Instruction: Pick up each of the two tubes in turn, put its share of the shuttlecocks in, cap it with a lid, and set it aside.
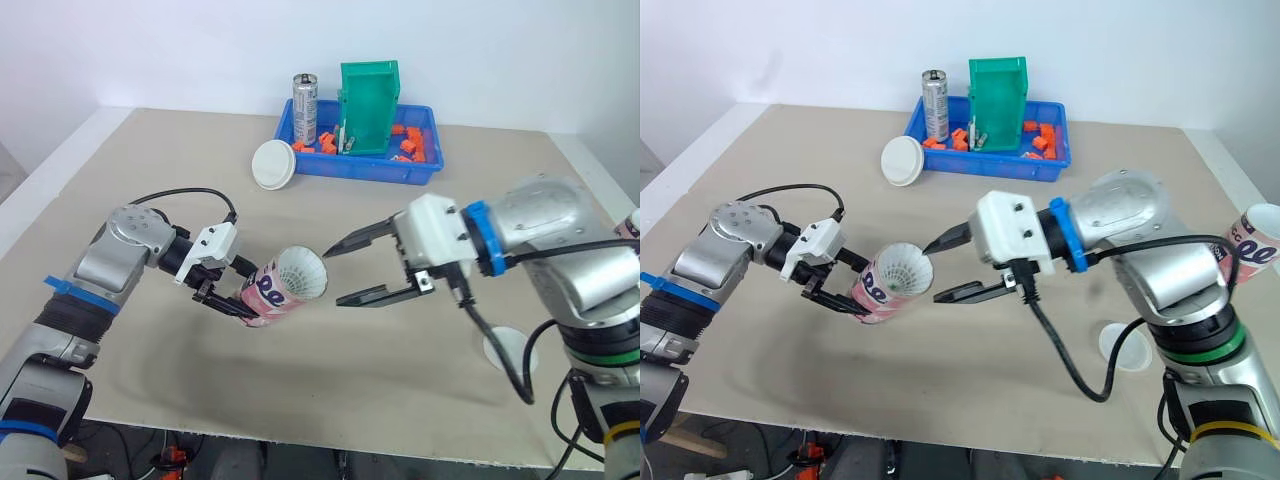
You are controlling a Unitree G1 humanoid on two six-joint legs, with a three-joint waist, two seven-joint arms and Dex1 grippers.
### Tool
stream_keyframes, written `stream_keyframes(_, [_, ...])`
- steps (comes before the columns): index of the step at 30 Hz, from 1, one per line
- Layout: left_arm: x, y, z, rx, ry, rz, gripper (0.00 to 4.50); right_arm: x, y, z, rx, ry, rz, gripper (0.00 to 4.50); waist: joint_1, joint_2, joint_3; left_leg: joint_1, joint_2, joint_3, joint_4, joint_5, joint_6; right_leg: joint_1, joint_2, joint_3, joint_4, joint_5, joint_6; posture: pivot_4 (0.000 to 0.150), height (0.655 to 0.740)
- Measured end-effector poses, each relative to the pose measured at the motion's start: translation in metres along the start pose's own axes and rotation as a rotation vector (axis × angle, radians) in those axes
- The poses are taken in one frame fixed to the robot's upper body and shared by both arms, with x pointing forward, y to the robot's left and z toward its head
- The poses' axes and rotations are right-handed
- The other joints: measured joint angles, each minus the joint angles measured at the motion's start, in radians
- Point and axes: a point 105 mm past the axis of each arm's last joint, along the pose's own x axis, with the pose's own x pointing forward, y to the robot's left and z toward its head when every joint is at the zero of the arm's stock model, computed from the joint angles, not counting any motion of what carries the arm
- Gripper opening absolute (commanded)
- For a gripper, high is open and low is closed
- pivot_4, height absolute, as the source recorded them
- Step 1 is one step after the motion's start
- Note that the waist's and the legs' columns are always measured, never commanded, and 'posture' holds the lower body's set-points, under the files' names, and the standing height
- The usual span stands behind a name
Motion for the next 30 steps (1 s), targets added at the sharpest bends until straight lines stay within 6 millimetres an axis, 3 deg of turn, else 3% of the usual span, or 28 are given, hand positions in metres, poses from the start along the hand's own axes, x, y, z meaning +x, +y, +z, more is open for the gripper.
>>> stream_keyframes(2, [0.000,0.000,0.000,0.000,0.000,0.000,3.08,-0.006,-0.004,-0.001,0.028,-0.017,-0.037,2.98,0.000,0.000,0.000,0.000,0.000,0.000,0.000,0.000,0.000,0.000,0.000,0.000,0.000,0.000,0.000,0.150,0.7362])
stream_keyframes(3, [0.000,0.000,0.000,0.000,0.000,0.000,3.08,-0.009,-0.008,0.000,0.039,-0.031,-0.062,2.76,0.000,0.000,0.000,0.000,0.000,0.000,0.000,0.000,0.000,0.000,0.000,0.000,0.000,0.001,0.000,0.150,0.7362])
stream_keyframes(5, [0.000,0.000,0.000,0.000,0.000,0.001,3.08,-0.015,-0.012,0.002,0.058,-0.049,-0.099,2.09,-0.001,0.000,0.000,0.000,0.000,0.000,0.000,0.000,0.000,0.000,0.000,0.000,0.000,0.001,0.000,0.150,0.7362])
stream_keyframes(9, [0.000,0.000,0.000,-0.001,0.000,0.001,3.08,-0.011,-0.010,0.000,0.074,-0.043,-0.081,0.28,-0.001,0.000,0.000,0.000,0.000,0.000,0.000,0.000,0.000,0.000,0.001,0.000,0.000,0.000,0.000,0.150,0.7362])
stream_keyframes(10, [0.000,0.000,0.000,-0.001,0.000,0.001,3.08,-0.009,-0.009,-0.001,0.080,-0.041,-0.072,0.07,-0.001,0.000,0.000,0.000,0.000,0.000,0.000,0.000,0.000,-0.001,0.000,0.000,0.000,0.000,0.000,0.150,0.7362])
stream_keyframes(18, [-0.001,0.001,-0.001,-0.004,0.001,0.004,3.08,0.019,-0.005,-0.008,0.053,0.004,0.043,0.07,-0.003,0.000,0.000,0.000,0.001,0.001,0.000,0.000,0.000,-0.001,0.001,0.000,0.000,0.001,-0.001,0.150,0.7362])
stream_keyframes(27, [0.000,0.002,0.001,0.002,-0.003,0.004,3.08,0.059,-0.032,-0.018,0.005,0.076,0.143,0.07,-0.001,0.000,0.000,0.000,0.002,0.000,0.000,0.000,0.000,-0.002,0.001,-0.001,0.000,0.002,-0.002,0.150,0.7362])
stream_keyframes(30, [0.000,0.002,0.001,0.001,-0.003,0.005,3.08,0.073,-0.028,-0.025,-0.009,0.111,0.236,0.07,-0.001,0.000,0.000,0.000,0.002,0.000,0.000,0.000,0.000,-0.002,0.001,-0.001,0.000,0.001,-0.003,0.150,0.7362])
